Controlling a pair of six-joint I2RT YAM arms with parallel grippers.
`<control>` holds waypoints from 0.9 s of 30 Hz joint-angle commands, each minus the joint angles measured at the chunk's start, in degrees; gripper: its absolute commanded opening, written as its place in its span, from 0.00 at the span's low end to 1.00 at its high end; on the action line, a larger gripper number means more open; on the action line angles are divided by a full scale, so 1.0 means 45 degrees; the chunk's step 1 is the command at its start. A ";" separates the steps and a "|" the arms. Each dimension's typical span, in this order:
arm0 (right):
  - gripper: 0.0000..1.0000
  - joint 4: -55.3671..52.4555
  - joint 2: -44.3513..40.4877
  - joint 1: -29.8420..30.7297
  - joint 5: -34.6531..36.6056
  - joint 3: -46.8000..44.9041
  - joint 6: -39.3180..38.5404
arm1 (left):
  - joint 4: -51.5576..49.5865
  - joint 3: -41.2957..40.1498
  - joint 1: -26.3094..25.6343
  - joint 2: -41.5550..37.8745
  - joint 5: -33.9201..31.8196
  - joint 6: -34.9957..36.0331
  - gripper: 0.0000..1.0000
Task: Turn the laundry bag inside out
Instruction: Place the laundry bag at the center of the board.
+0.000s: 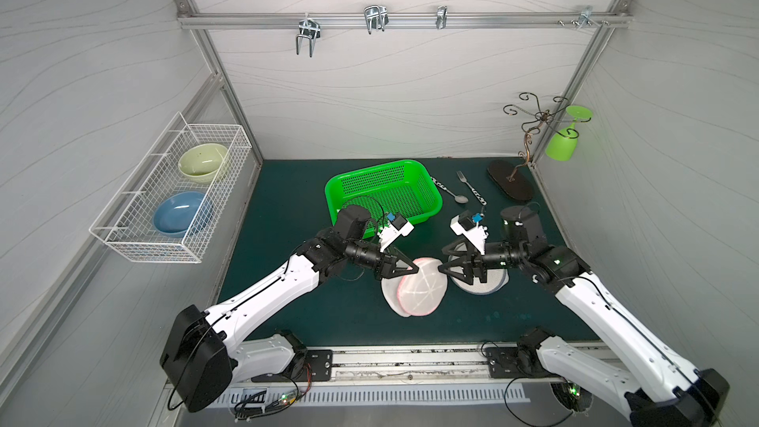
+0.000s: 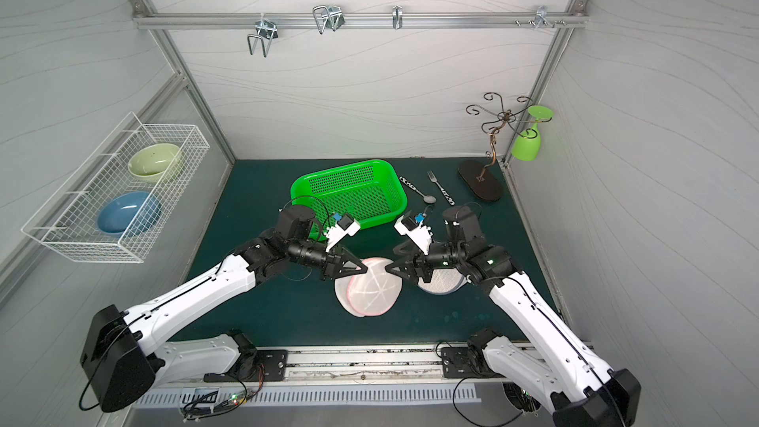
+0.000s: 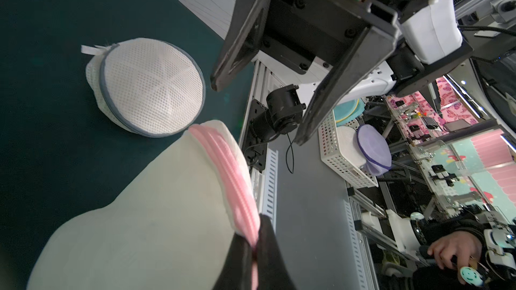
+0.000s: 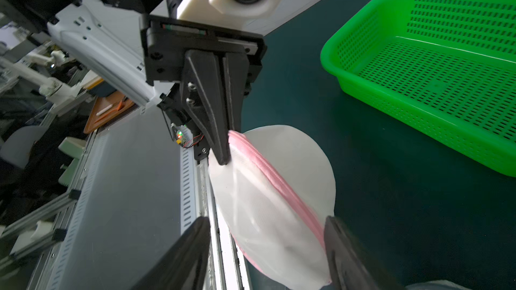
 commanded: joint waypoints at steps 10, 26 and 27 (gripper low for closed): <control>0.49 -0.0510 0.2124 0.1115 -0.1685 0.0677 -0.2102 | -0.1429 0.0809 0.0080 -0.0138 0.1172 0.1792 0.00; 0.00 0.1335 0.3266 0.1525 -0.3252 0.0250 -0.0699 | -0.2250 0.0657 0.0427 -0.0962 0.0012 0.2040 0.09; 0.00 0.1555 0.3366 0.1584 -0.3325 0.0206 -0.0505 | -0.2286 0.0648 0.0476 -0.1078 -0.0199 0.2032 0.13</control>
